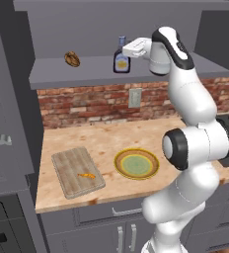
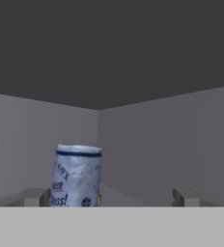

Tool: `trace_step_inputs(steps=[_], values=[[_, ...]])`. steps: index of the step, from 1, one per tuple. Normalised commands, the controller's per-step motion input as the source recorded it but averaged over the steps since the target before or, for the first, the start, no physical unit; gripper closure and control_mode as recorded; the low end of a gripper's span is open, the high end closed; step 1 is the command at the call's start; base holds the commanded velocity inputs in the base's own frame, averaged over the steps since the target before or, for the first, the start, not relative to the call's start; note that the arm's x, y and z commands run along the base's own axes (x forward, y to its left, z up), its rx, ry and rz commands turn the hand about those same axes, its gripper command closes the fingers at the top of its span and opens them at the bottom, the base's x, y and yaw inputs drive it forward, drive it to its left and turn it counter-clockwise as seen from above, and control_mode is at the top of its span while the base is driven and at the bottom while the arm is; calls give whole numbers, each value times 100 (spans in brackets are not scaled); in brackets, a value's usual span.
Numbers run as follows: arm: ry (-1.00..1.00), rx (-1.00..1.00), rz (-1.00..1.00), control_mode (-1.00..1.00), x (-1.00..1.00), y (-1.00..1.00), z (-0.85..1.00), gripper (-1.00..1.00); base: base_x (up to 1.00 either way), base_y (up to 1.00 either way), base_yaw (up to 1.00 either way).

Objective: Pick the shrimp from the plate and place it on the cutting board. Then pick the condiment bottle from the cabinet and place it next to the cutting board.

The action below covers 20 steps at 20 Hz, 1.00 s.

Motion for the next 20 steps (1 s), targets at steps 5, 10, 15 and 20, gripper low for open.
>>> trace_step_inputs(steps=[5, 10, 15, 20], values=[[0, 4, 0, -100, 5, 0, 0, -100, 0, 0, 0], [0, 4, 0, -100, 0, 5, 0, -100, 0, 0, 0], [0, 1, 0, -100, -9, 24, 0, -100, 0, 0, 0], [0, 0, 1, -100, -19, 40, 0, -100, 0, 0, 0]])
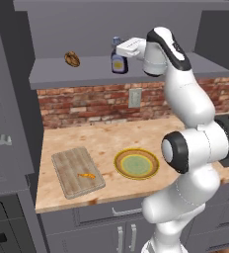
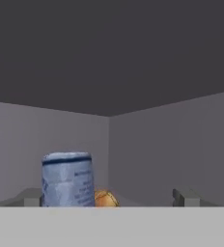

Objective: Pick the shrimp from the plate and place it on the cutting board. Then pick the condiment bottle from the cabinet and place it next to the cutting board.

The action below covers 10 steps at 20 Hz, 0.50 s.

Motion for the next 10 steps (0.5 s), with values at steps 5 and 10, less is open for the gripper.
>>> trace_step_inputs(steps=[5, 10], values=[[0, 0, 0, -100, -5, 42, 0, 100, 0, 0, 0], [0, 0, 0, -100, -1, 28, 0, 100, 0, 0, 0]])
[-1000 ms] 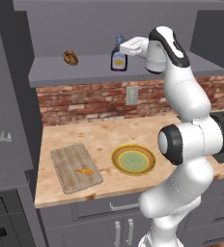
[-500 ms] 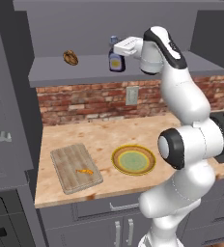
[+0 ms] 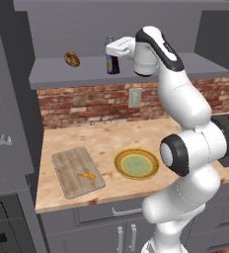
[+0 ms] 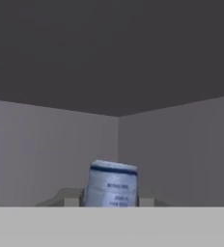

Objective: Pick the shrimp from the plate and place it on the cutting board. Then pick the condiment bottle from the cabinet and place it next to the cutting board.

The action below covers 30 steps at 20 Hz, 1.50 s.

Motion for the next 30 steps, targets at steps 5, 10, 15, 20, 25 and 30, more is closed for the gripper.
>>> trace_step_inputs(steps=[5, 10, 15, 20, 25, 30], values=[[0, 0, 0, -100, -2, 12, 0, 100, 0, 0, 0], [3, 0, 0, -100, -2, 6, 0, 100, 0, 0, 0], [6, 0, 0, -100, -1, 4, 0, 100, 0, 0, 0], [8, 0, 0, -100, -6, 1, 1, 100, 0, 0, 0], [5, 0, 0, -100, -16, 0, 8, 100, 0, 0, 0], [0, 0, 0, -100, -25, 0, 8, 100, 0, 0, 0]])
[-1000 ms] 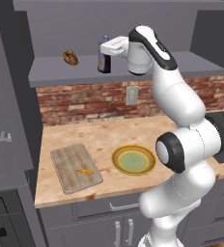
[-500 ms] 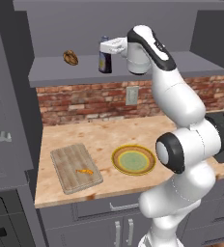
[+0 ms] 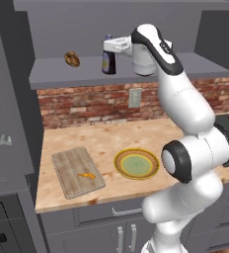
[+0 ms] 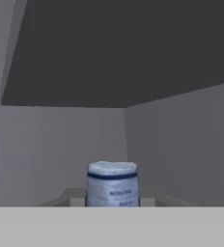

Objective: Pick the shrimp from the plate and place it on the cutting board. Then pick the condiment bottle from the cabinet and place it next to the cutting board.

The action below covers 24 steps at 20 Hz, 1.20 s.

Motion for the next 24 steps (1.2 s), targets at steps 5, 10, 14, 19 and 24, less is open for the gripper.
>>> trace_step_inputs(steps=[5, 10, 14, 19, 24], values=[[0, 0, 0, -100, -31, 0, 2, 100, 0, 0, 0], [0, 0, 0, -100, -37, 0, 0, 100, 0, 0, 0], [0, 0, 0, -100, -38, 0, 0, 100, 0, 0, 0], [0, 0, 0, -100, -40, 0, 0, 100, 0, 0, 0], [0, 0, 0, -100, -41, -1, 1, 100, 0, 0, 0]])
